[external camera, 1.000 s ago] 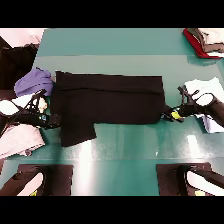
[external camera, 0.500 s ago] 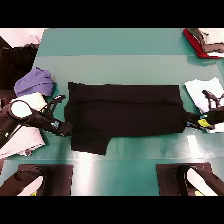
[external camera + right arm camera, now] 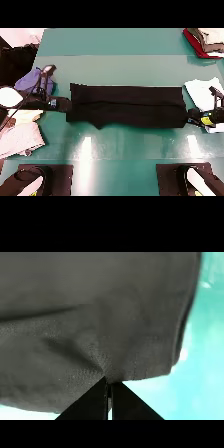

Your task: Fold the shirts.

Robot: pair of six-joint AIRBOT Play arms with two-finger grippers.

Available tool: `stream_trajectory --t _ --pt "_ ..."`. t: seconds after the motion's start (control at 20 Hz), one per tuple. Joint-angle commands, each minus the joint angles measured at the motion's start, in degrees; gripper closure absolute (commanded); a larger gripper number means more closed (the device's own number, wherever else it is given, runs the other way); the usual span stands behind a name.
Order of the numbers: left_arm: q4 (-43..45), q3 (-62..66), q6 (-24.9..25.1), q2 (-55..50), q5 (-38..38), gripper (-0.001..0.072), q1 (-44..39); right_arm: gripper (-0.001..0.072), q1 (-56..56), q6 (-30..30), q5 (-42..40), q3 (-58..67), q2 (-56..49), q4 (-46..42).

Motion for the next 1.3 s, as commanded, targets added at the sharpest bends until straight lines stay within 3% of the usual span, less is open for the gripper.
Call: stream_trajectory --t 0.0,0.15,0.5,0.8,0.85,0.9,0.95,1.0,1.15,1.2,1.25 --pt "2.5 1.2 -1.0 -1.3 9.2 0.0675 0.0 0.07 0.1 0.0 -4.0 2.6 -2.5 4.7" --pt "5.8 1.2 -3.5 -3.4 12.2 0.0675 0.0 0.07 2.3 0.0 -5.3 9.0 -6.6 4.3" --pt "6.2 1.2 -4.0 -9.0 24.5 0.0675 0.2 0.07 8.0 0.0 -6.1 22.1 -22.4 4.2" --pt "6.3 1.2 -4.0 -13.5 32.1 0.0674 0.2 0.0693 8.0 0.0 -7.5 27.1 -29.2 4.6" --pt "6.3 1.2 -4.0 -13.7 33.6 0.0671 0.2 0.0579 8.0 0.0 -8.0 27.7 -29.7 4.7" --pt "6.2 1.2 -4.0 -13.8 35.3 0.05 0.2 0.0382 8.0 0.0 -8.4 28.4 -30.2 4.7" --pt "6.2 1.2 -4.7 -13.8 37.0 0.0219 0.2 0.032 8.0 0.0 -8.4 29.6 -30.6 4.7" --pt "6.0 1.4 -5.6 -13.8 38.2 0.012 0.2 0.0319 8.0 0.0 -8.1 30.6 -30.8 4.6" --pt "6.0 3.4 -6.0 -13.8 36.0 0.012 0.2 0.0319 5.8 -3.1 -3.5 33.9 -30.8 4.6" --pt "5.9 4.3 -6.0 -13.8 34.0 0.0159 0.2 0.0319 4.4 -4.2 -1.2 34.7 -30.8 4.6" --pt "5.8 5.3 -5.9 -13.8 31.5 0.0292 0.2 0.0319 2.8 -5.4 0.4 34.8 -30.8 4.7"
